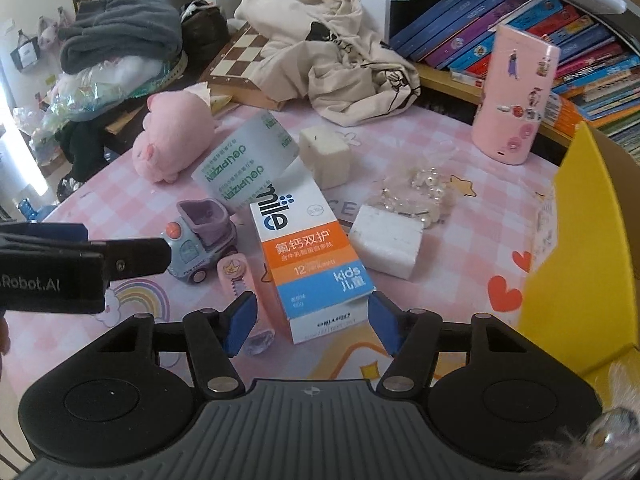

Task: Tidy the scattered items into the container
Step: 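Move the right tool to the usmile box while the left tool approaches the grey toy car, then close the right gripper on the usmile box while the left gripper grasps the toy car, then lift and carry the usmile box and toy car toward the yellow box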

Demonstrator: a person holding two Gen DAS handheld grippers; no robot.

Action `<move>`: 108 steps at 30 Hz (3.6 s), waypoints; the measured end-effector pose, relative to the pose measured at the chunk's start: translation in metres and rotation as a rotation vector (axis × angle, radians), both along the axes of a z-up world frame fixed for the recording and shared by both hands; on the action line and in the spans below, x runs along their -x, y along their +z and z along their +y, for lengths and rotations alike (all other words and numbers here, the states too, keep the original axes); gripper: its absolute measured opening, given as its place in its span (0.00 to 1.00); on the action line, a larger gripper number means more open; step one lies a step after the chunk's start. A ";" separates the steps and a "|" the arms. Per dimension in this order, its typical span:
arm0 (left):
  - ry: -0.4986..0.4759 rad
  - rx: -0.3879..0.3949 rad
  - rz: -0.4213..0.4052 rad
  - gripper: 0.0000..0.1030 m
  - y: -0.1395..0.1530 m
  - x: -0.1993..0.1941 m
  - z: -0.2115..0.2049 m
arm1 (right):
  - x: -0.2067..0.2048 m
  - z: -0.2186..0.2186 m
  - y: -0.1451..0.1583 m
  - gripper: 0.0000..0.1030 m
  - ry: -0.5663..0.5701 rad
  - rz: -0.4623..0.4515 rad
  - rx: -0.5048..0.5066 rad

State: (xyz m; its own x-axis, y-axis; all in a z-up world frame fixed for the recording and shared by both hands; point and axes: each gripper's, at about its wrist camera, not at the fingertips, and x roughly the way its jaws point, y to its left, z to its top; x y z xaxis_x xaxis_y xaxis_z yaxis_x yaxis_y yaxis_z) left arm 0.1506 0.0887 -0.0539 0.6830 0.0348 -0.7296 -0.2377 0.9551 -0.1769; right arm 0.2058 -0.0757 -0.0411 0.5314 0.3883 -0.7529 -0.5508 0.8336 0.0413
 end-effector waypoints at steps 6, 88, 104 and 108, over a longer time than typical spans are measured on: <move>-0.042 -0.022 0.031 0.93 -0.007 -0.021 -0.001 | -0.017 0.001 -0.012 0.56 -0.003 0.022 0.006; -0.142 0.272 0.001 0.38 0.026 0.062 0.017 | 0.074 -0.026 0.032 0.49 -0.095 0.100 -0.053; -0.137 0.273 -0.111 0.38 0.053 0.108 0.020 | 0.126 -0.035 0.047 0.49 -0.139 0.071 -0.085; -0.160 0.286 -0.103 0.38 0.052 0.113 0.016 | 0.137 -0.041 0.048 0.49 -0.167 0.064 -0.086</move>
